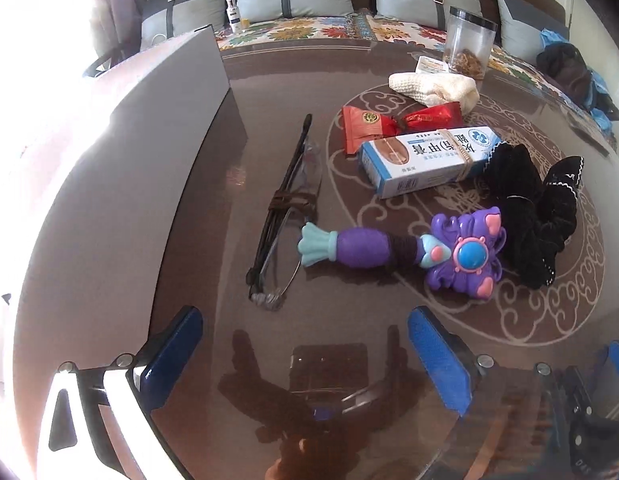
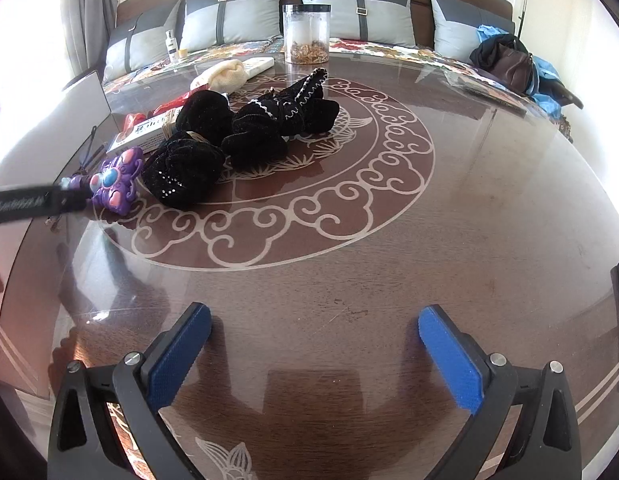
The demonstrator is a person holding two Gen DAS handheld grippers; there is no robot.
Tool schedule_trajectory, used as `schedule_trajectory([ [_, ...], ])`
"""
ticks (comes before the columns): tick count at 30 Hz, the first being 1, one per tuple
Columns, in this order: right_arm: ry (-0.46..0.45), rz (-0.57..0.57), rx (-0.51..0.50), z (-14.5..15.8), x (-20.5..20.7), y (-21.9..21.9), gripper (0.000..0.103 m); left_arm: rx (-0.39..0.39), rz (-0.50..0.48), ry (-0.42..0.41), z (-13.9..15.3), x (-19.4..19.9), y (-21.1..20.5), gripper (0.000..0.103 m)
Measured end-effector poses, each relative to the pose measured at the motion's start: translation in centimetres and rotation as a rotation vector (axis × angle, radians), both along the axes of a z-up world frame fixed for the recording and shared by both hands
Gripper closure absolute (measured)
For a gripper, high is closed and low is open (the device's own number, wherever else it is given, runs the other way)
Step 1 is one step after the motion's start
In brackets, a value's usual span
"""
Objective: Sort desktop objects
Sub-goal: 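Reach the left tool to the purple toy and close on it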
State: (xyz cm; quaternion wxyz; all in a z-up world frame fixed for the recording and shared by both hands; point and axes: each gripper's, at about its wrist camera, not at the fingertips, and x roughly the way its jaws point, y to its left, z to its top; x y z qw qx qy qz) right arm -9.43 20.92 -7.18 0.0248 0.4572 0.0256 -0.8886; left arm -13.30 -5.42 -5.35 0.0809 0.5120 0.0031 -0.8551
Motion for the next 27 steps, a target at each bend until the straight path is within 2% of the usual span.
schedule_trajectory([
  [3,0.0,-0.001,0.0,0.0,0.0,0.0,0.0,0.091,0.05,0.048,0.9,1.0,-1.1,0.0],
  [6,0.0,-0.001,0.001,0.0,0.0,0.0,0.0,0.151,0.055,0.091,1.8,-0.8,-1.0,0.0],
  [7,0.0,-0.001,0.0,0.0,0.0,0.0,0.0,0.175,0.022,0.098,2.0,-1.6,-0.7,0.0],
  [9,0.0,-0.001,0.0,0.0,0.0,0.0,0.0,0.246,-0.113,0.115,2.3,-3.1,0.5,0.0],
  [10,0.0,-0.001,0.0,0.0,0.0,0.0,0.0,0.254,-0.199,0.105,2.2,-3.8,1.5,0.0],
  [11,0.0,-0.001,0.0,0.0,0.0,0.0,0.0,0.225,-0.273,0.091,2.0,-4.6,2.5,0.0],
  [13,0.0,-0.001,0.0,0.0,0.0,0.0,0.0,0.124,-0.364,0.089,1.6,-5.8,4.3,0.0],
  [14,0.0,-0.001,0.0,0.0,0.0,0.0,0.0,0.102,-0.388,0.079,1.2,-6.1,4.6,0.0],
  [17,0.0,-0.001,0.0,0.0,0.1,0.0,0.0,0.167,-0.429,-0.043,-0.8,-7.1,4.6,0.0],
  [20,0.0,-0.001,0.0,0.0,0.1,0.0,0.0,0.203,-0.46,-0.08,-1.2,-5.8,4.6,0.0],
  [23,0.0,-0.002,0.0,0.0,0.1,0.0,0.0,0.273,-0.555,-0.132,-1.2,-3.6,4.9,0.0],
  [25,0.0,-0.002,0.0,0.0,0.1,0.0,0.0,0.276,-0.589,-0.155,-1.2,-2.6,5.1,0.0],
  [27,0.0,-0.002,0.0,0.0,0.1,0.0,0.0,0.252,-0.578,-0.145,-1.2,-2.3,5.0,0.0],
])
